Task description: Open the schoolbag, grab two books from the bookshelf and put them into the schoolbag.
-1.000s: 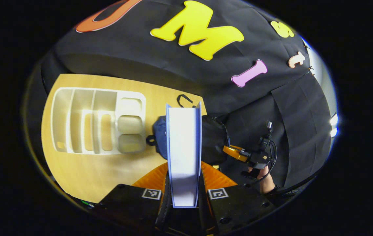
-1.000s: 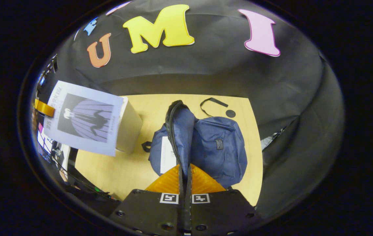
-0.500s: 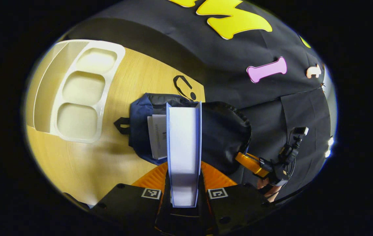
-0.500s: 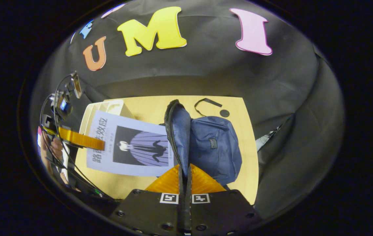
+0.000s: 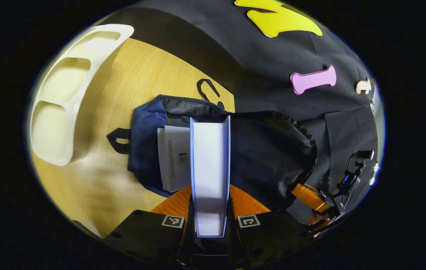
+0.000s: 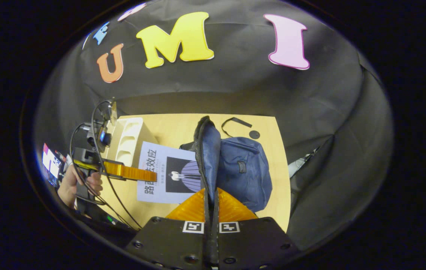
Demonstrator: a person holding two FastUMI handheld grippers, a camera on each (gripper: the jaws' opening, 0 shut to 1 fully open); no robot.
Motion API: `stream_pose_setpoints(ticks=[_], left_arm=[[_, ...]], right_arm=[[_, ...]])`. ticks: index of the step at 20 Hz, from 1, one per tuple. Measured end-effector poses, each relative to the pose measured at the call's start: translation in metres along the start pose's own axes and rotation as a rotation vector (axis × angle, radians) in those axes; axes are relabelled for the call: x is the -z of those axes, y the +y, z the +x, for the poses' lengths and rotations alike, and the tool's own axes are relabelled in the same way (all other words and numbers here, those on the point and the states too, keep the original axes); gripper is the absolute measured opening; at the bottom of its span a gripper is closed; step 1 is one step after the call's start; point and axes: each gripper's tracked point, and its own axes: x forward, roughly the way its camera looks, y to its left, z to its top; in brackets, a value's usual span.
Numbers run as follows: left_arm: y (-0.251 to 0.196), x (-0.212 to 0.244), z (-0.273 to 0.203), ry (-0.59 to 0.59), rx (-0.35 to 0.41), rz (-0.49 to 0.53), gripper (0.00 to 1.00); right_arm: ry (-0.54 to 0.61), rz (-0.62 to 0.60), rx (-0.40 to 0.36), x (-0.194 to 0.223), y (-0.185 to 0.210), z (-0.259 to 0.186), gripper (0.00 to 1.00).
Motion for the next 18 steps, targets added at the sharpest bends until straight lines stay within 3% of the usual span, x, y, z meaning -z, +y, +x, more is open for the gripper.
stream_pose_setpoints(ticks=[11,18], left_arm=[[0.005,-0.014,0.053,0.004,0.116,-0.028,0.38],[0.012,-0.01,0.088,0.032,0.185,-0.113,0.39]], right_arm=[[-0.001,-0.013,0.003,-0.007,-0.002,0.002,0.0],[0.009,-0.023,0.007,-0.014,-0.004,0.005,0.0]])
